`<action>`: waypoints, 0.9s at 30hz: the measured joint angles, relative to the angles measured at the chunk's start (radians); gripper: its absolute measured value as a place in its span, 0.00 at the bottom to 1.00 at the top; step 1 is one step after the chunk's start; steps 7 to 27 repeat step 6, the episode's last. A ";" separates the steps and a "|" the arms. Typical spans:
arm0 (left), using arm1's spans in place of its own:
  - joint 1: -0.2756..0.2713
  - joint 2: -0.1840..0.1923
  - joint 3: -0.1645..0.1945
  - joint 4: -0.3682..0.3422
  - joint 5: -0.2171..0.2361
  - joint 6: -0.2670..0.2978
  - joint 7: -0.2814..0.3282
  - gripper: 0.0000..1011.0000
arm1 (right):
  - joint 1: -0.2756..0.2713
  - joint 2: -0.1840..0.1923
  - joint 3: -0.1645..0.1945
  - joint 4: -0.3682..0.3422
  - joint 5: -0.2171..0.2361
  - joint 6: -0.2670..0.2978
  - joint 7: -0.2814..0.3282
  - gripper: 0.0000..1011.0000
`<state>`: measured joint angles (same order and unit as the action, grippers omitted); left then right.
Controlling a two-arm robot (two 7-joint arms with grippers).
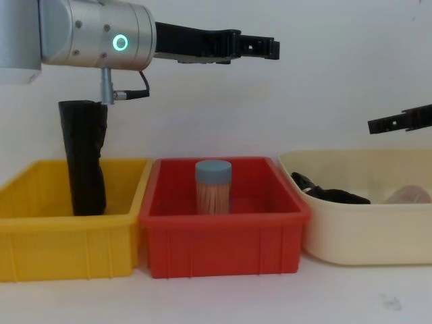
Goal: Pick up the garbage bag with the one hand and transfer it to the other hand.
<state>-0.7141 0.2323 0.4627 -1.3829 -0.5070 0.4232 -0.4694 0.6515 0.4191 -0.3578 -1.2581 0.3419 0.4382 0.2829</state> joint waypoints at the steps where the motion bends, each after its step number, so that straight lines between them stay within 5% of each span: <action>1: 0.000 0.000 0.000 0.000 0.000 0.000 0.000 0.99 | 0.000 0.001 0.001 -0.001 -0.001 0.000 -0.001 0.99; 27: 0.000 0.000 0.000 0.000 0.000 0.000 0.000 0.99 | -0.001 0.006 0.003 -0.002 -0.003 0.002 -0.005 0.99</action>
